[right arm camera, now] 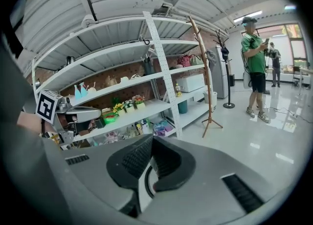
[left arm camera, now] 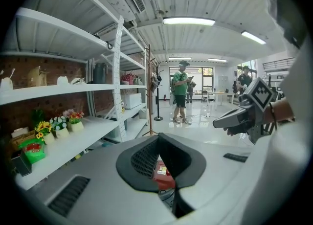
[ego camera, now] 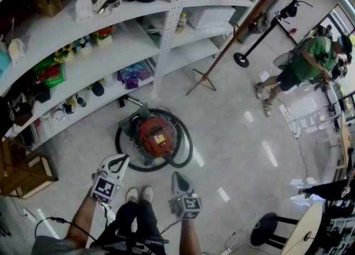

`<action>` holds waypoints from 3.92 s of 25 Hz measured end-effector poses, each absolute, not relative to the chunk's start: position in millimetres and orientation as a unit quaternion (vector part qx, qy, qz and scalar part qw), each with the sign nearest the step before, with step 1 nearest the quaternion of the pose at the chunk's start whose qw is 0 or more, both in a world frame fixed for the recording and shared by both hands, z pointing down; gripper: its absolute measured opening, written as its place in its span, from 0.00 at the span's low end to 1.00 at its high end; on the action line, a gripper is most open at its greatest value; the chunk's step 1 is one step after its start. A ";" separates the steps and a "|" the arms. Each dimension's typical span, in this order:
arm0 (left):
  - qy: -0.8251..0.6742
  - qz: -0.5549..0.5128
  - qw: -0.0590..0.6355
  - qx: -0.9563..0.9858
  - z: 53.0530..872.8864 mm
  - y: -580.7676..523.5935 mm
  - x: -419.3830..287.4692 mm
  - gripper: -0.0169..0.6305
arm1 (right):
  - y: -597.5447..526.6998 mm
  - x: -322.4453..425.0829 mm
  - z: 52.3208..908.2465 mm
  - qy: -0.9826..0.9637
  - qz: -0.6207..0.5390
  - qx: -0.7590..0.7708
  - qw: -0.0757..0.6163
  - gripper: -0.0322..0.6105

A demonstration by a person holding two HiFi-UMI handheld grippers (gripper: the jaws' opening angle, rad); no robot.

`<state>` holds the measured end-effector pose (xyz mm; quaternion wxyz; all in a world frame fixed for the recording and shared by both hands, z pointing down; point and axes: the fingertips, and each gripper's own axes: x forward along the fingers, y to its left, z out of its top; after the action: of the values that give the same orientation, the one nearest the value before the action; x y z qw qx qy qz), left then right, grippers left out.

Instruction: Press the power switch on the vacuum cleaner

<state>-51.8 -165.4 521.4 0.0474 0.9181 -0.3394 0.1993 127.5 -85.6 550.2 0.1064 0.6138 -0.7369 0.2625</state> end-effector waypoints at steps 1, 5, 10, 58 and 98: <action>-0.341 0.201 0.049 0.917 525.7 -166.9 -51.7 0.04 | -87.7 128.0 555.7 -0.737 0.265 0.612 0.108 0.07; -0.343 0.205 0.055 0.915 542.2 -174.8 -48.6 0.04 | -98.0 128.6 573.3 -0.740 0.272 0.606 0.109 0.07; -0.345 0.207 0.061 0.913 559.9 -185.1 -40.4 0.04 | -112.7 130.5 593.4 -0.746 0.274 0.598 0.109 0.07; -0.339 0.268 0.137 0.891 780.9 -194.6 -34.3 0.04 | -172.4 130.6 822.2 -0.753 0.324 0.552 0.152 0.07; -0.341 0.294 0.169 0.877 827.6 -173.5 -39.4 0.04 | -236.5 141.6 936.4 -0.747 0.344 0.546 0.163 0.07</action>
<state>-39.4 -173.5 827.6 0.1694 0.8767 -0.3412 0.2937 141.6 -236.5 936.4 0.1631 0.5456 -0.7465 0.3441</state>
